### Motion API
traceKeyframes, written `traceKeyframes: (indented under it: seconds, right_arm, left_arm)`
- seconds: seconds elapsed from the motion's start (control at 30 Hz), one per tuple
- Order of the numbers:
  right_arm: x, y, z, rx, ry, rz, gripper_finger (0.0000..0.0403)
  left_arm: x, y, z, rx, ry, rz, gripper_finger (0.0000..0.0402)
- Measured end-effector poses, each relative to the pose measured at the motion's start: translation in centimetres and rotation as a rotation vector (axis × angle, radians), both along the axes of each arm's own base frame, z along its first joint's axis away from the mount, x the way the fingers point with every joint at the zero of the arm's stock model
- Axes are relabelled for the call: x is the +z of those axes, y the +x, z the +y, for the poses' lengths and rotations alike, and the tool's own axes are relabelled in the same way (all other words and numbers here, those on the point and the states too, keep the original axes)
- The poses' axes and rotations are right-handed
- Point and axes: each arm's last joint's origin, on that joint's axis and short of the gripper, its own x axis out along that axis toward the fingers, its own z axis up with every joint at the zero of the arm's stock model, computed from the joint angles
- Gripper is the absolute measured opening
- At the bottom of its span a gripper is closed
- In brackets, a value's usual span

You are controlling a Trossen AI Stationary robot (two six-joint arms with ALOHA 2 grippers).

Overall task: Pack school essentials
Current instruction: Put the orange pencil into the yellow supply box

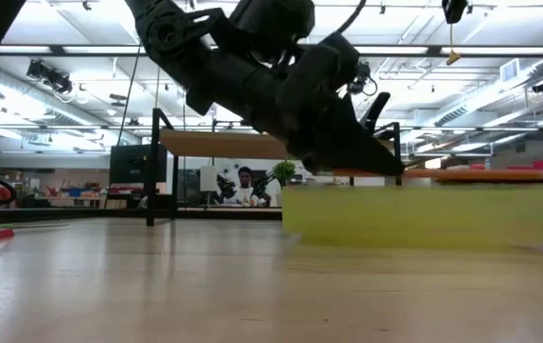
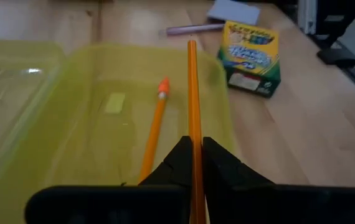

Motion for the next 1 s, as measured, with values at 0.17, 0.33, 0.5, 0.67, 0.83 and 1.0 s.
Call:
traceKeyframes:
  seconds: [0.17, 0.33, 0.5, 0.67, 0.83, 1.0]
  right_arm:
    - [0.0, 0.0, 0.0, 0.0, 0.001, 0.0, 0.0023]
    - [0.0, 0.0, 0.0, 0.0, -0.005, 0.001, 0.0023]
    - [0.0, 0.0, 0.0, -0.001, -0.012, 0.002, 0.0023]
    - [0.0, 0.0, 0.0, -0.001, -0.012, 0.002, 0.0023]
    - [0.0, 0.0, 0.0, -0.001, -0.012, 0.002, 0.0023]
    - [0.01, 0.0, 0.0, -0.001, -0.013, 0.001, 0.0023]
  left_arm:
    - [-0.05, -0.4, 0.32, -0.017, -0.001, 0.063, 0.0028]
    - [-0.1, -0.5, 0.22, -0.047, -0.013, 0.077, 0.0019]
    - [-0.04, -0.46, 0.23, -0.045, -0.017, 0.07, 0.0026]
    - [-0.02, -0.45, 0.22, -0.043, -0.022, 0.069, 0.0037]
    - [-0.01, -0.51, -0.21, -0.055, -0.017, 0.067, 0.0049]
    - [-0.01, -0.52, -0.32, -0.058, -0.018, 0.066, 0.0072]
